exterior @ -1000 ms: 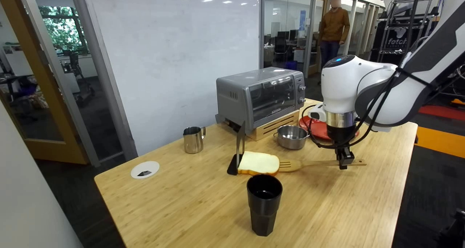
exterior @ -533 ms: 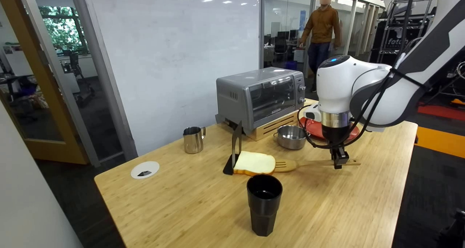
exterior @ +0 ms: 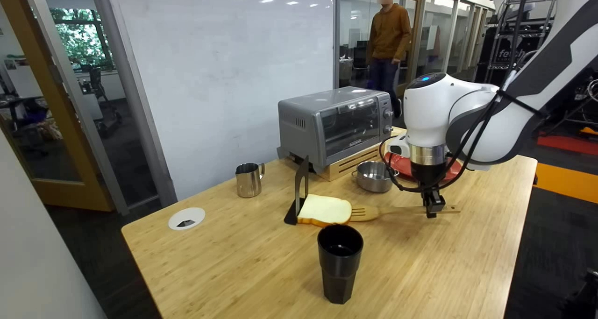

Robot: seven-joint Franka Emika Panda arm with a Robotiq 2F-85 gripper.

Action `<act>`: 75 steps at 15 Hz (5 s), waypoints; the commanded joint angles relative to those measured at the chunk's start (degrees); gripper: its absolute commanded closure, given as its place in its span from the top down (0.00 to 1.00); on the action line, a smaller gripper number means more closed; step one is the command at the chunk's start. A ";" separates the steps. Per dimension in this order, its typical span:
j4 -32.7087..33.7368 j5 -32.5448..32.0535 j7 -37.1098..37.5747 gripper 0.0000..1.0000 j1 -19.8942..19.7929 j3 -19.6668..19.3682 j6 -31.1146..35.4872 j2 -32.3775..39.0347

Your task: Use the spatula from the red plate to pick up the slice of bread and place it on the red plate

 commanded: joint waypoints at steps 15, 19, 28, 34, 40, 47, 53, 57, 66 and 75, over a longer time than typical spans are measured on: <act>-0.67 0.15 1.26 0.07 -0.31 -0.01 3.06 -0.60; -0.88 0.07 1.09 0.07 -0.21 0.11 4.33 -0.87; 1.33 -0.85 1.61 0.07 0.69 0.05 3.88 1.35; 5.03 -0.93 1.53 0.07 1.77 0.08 2.52 4.77; 8.65 -0.61 1.36 0.07 1.98 0.09 2.18 7.13; 10.27 -0.64 0.66 0.07 2.38 0.61 2.13 8.33; 10.13 -0.19 -1.04 0.07 2.35 2.07 2.01 8.49; 9.92 3.21 -6.75 0.07 0.10 4.96 1.63 8.62; 10.12 10.71 -16.82 0.07 -2.86 6.93 -0.49 8.60; 8.57 8.91 -15.31 0.07 -1.95 5.65 1.18 7.66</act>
